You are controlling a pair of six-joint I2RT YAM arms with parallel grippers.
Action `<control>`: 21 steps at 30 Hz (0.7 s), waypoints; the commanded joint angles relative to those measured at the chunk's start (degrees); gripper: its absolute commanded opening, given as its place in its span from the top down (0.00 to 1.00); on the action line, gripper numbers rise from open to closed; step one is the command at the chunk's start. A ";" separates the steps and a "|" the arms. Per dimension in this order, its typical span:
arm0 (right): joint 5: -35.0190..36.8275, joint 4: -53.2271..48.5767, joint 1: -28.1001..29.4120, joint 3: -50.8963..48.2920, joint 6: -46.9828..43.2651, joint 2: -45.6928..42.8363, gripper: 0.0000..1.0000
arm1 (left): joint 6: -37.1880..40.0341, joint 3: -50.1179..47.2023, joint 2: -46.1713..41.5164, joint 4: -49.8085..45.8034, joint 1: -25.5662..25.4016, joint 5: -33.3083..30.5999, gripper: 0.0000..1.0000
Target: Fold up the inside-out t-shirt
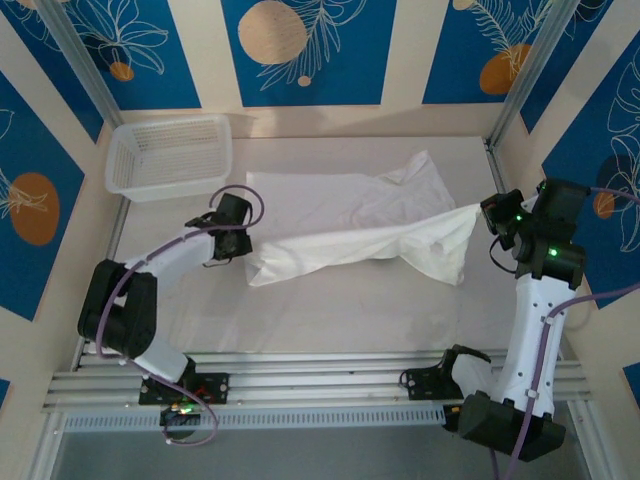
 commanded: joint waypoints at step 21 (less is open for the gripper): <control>1.63 1.07 4.57 -0.68 -0.17 -0.21 1.00 | 4.62 -4.30 -7.18 2.22 -6.96 2.52 0.53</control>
